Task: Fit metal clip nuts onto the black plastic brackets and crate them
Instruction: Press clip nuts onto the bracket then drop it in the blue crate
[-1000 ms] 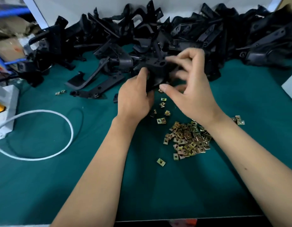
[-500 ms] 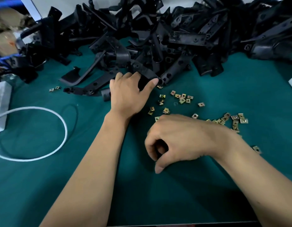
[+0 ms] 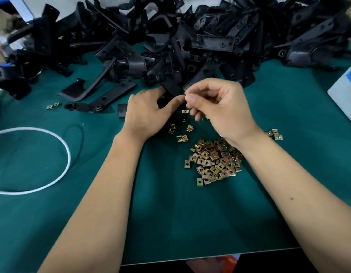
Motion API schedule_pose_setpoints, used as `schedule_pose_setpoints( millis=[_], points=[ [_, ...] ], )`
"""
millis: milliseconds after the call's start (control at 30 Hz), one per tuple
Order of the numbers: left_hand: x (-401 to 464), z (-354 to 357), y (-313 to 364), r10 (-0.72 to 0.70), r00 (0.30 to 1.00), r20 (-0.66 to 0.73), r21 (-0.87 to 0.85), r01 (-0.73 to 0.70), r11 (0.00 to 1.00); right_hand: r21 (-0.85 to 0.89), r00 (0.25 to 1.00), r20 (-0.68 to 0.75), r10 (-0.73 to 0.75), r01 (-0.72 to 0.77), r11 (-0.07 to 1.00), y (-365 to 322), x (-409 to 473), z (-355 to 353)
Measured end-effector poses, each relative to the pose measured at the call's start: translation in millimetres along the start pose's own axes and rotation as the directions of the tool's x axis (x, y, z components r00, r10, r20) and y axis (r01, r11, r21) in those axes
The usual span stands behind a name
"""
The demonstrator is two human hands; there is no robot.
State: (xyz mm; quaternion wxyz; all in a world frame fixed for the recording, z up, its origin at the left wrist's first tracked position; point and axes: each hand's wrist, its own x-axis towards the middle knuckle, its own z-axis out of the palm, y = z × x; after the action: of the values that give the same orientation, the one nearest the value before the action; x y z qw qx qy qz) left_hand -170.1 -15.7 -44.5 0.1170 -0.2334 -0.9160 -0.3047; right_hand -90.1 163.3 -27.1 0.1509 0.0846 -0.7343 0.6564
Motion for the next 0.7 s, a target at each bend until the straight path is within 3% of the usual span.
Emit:
schedule_pose_setpoints(
  millis=[133, 367, 700],
  points=[
    [-2.6, 0.5, 0.2, 0.081, 0.996, 0.038, -0.057, -0.079, 0.995, -0.074, 0.996, -0.082, 0.024, -0.03, 0.997, 8.2, 6.8, -13.1],
    [-4.1, 0.5, 1.6, 0.107, 0.992, 0.061, -0.124, -0.098, 0.987, -0.144, 0.993, -0.067, 0.094, -0.103, 0.984, 11.7, 7.7, -23.1],
    [-3.1, 0.0, 5.5, 0.176, 0.98, 0.095, 0.014, -0.178, 0.984, -0.21, 0.997, 0.024, 0.079, -0.072, 0.975, 9.4, 8.3, -30.3]
  ],
)
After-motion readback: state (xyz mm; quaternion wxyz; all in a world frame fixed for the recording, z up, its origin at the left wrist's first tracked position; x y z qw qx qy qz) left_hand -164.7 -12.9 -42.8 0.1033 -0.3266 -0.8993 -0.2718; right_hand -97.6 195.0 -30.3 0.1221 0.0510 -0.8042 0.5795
